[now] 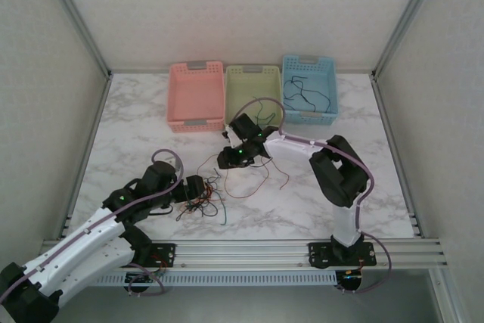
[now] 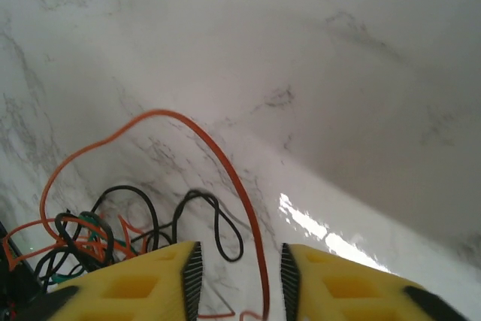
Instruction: Untangle the cables
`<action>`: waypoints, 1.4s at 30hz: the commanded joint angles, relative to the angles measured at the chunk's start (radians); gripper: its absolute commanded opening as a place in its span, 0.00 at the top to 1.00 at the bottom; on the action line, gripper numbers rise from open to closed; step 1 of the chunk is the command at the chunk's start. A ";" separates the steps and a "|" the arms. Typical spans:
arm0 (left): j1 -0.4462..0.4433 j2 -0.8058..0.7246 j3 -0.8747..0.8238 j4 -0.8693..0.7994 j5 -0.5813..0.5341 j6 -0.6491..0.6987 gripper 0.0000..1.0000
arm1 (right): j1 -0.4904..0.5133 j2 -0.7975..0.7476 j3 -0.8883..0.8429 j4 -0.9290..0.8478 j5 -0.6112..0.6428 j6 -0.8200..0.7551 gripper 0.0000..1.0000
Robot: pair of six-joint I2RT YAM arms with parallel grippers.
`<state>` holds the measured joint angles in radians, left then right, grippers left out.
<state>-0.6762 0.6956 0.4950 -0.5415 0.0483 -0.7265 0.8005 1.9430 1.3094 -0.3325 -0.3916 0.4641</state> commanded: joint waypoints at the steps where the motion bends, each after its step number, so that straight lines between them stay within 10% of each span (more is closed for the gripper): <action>1: 0.009 -0.011 -0.013 0.008 0.002 -0.009 0.12 | 0.007 0.017 0.053 -0.003 -0.012 0.005 0.80; 5: 0.009 -0.010 -0.014 0.001 -0.004 -0.003 0.12 | 0.008 -0.057 0.083 -0.054 0.049 -0.025 1.00; 19: 0.009 -0.030 0.041 -0.020 0.029 0.056 0.11 | 0.007 -0.540 0.309 -0.128 0.091 -0.172 1.00; 32: 0.009 0.052 0.137 0.136 0.137 0.100 0.10 | 0.008 -0.446 0.634 -0.286 0.031 -0.161 1.00; 42: 0.007 0.015 0.212 -0.041 0.082 0.154 0.09 | 0.008 -0.409 0.378 -0.206 0.130 0.025 1.00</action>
<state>-0.6762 0.7330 0.6865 -0.4740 0.1715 -0.5964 0.8032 1.5230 1.7679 -0.5762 -0.3130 0.4061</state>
